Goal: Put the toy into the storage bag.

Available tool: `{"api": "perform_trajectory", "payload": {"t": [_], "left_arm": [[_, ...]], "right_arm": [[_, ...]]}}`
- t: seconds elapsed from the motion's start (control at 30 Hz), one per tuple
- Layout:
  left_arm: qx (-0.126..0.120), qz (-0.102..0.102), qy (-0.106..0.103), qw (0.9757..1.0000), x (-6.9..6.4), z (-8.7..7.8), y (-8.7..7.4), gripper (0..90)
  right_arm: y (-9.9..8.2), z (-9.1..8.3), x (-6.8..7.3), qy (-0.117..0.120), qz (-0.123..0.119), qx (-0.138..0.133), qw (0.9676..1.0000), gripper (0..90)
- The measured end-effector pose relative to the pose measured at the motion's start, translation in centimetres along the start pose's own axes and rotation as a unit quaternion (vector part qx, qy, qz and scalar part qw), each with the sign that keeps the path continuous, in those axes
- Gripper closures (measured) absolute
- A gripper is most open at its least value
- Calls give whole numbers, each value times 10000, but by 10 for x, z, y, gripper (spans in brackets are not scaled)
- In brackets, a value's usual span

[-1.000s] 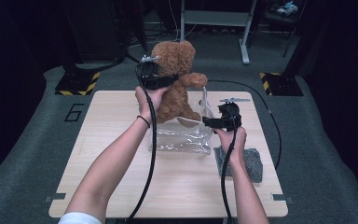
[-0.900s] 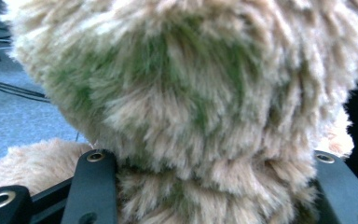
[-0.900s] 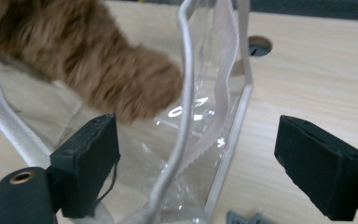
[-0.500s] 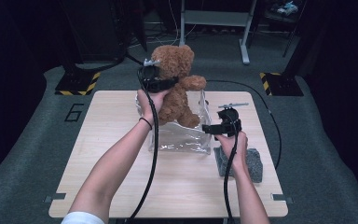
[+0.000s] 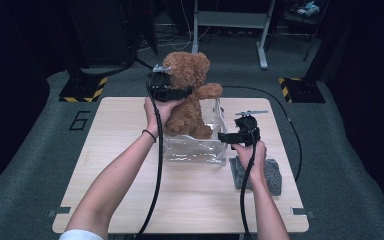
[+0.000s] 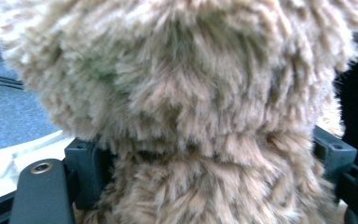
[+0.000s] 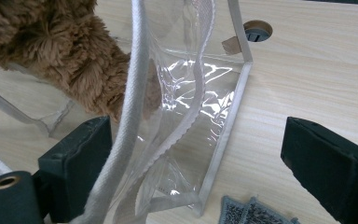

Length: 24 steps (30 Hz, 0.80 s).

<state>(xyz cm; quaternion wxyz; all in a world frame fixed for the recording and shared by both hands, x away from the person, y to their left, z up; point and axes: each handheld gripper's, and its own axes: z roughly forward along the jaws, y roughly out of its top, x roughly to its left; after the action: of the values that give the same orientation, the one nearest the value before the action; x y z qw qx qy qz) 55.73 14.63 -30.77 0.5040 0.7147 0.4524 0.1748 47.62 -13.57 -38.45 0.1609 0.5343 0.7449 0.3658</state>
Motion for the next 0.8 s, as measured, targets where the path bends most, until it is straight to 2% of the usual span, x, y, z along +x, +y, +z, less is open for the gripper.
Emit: {"api": "perform_trajectory", "payload": {"t": [0.03,0.1,0.17,0.23,0.3,0.37,0.4,0.43,0.53,0.6,0.63,0.67,0.8], "left_arm": [[34,23,-11,10000,0,-2,1,188],[67,53,-29,10000,0,-6,2,170],[35,145,21,9999,0,-11,3,148],[-63,195,10,9998,1,-18,6,142],[-37,275,-46,9996,1,-25,6,141],[67,331,-82,9994,1,-28,0,148],[139,375,-80,9992,1,-29,-3,148],[187,389,-75,9990,2,-30,-7,150],[295,506,-35,9983,5,-30,-15,151],[319,431,-115,9985,8,-30,-20,145],[317,400,-82,9987,8,-31,-22,137],[326,473,-56,9983,9,-32,-24,150],[391,482,-69,9981,14,-38,-36,149]], "right_arm": [[1,0,2,-14,122,-4,9999,94],[0,0,2,16,1,-3,10000,97],[1,0,3,22,11,-29,10000,104],[1,0,3,19,4,-70,10000,122],[1,0,3,26,-3,-88,10000,130],[3,-1,3,13,92,-65,9999,129],[3,-1,2,10,40,-73,10000,122],[3,0,2,-15,123,-55,9999,118],[3,0,-1,-12,95,-25,10000,107],[2,0,-1,-12,113,-31,9999,114],[2,-1,-2,5,81,-70,9999,118],[2,-1,-2,-20,78,-92,9999,117],[2,-6,-3,-67,90,-129,9999,130]]}}
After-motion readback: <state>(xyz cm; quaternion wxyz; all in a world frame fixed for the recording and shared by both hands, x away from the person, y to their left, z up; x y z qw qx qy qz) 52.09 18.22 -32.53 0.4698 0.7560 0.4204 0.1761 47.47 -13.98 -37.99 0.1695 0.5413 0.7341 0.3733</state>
